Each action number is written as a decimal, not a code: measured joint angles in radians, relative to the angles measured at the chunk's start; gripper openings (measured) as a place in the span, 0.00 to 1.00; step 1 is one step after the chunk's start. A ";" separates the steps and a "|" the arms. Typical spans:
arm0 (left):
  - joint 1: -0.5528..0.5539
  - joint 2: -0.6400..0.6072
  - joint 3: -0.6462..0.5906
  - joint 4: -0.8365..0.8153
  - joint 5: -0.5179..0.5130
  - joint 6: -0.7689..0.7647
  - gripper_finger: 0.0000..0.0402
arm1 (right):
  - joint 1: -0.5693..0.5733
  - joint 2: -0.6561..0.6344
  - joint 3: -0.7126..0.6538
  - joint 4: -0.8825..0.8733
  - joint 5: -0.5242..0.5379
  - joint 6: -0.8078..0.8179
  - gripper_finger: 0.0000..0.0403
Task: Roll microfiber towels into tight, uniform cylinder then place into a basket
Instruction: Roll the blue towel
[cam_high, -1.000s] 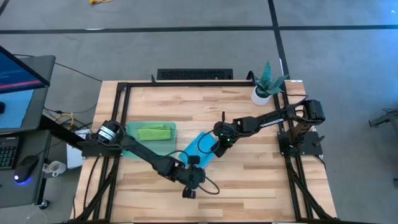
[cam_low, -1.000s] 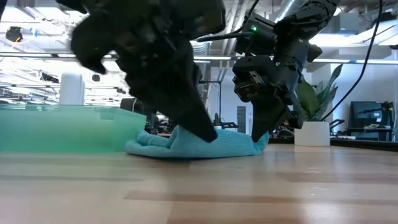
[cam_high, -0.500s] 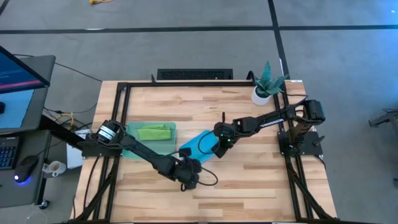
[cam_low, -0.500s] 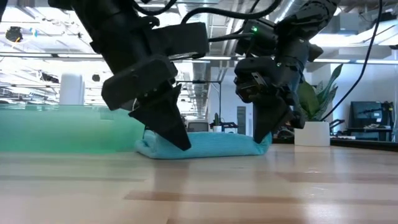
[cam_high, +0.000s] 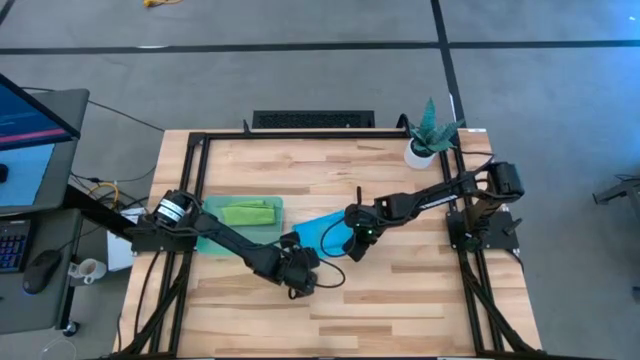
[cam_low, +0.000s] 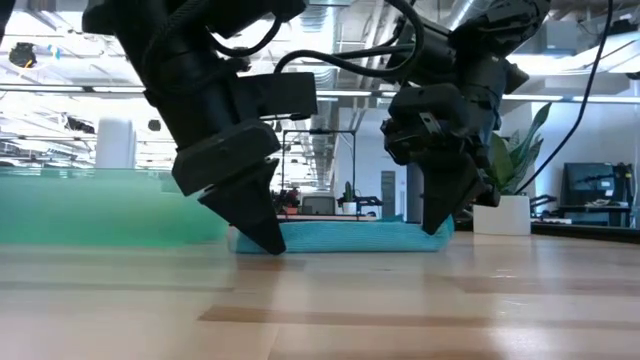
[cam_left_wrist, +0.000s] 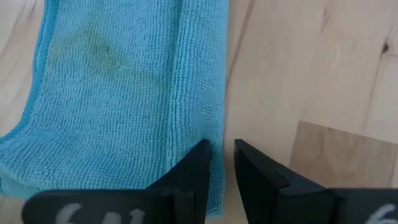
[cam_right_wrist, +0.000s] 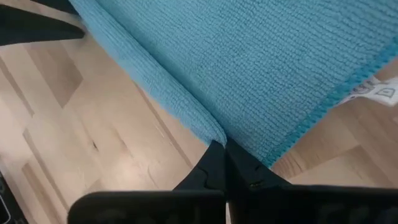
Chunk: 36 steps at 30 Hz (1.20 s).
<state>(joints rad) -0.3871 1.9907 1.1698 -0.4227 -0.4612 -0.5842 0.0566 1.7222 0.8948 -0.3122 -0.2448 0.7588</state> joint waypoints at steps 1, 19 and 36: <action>0.001 0.000 0.000 0.000 0.000 0.000 0.17 | 0.000 0.000 0.000 -0.002 0.000 -0.001 0.02; 0.025 0.003 -0.002 -0.024 0.088 -0.049 0.17 | 0.008 0.000 0.000 -0.035 -0.012 -0.034 0.17; 0.025 0.003 -0.003 -0.023 0.096 -0.042 0.17 | -0.025 -0.027 -0.002 -0.119 -0.064 -0.099 0.36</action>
<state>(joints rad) -0.3626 1.9942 1.1671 -0.4461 -0.3651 -0.6258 0.0312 1.6956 0.8931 -0.4315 -0.3087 0.6603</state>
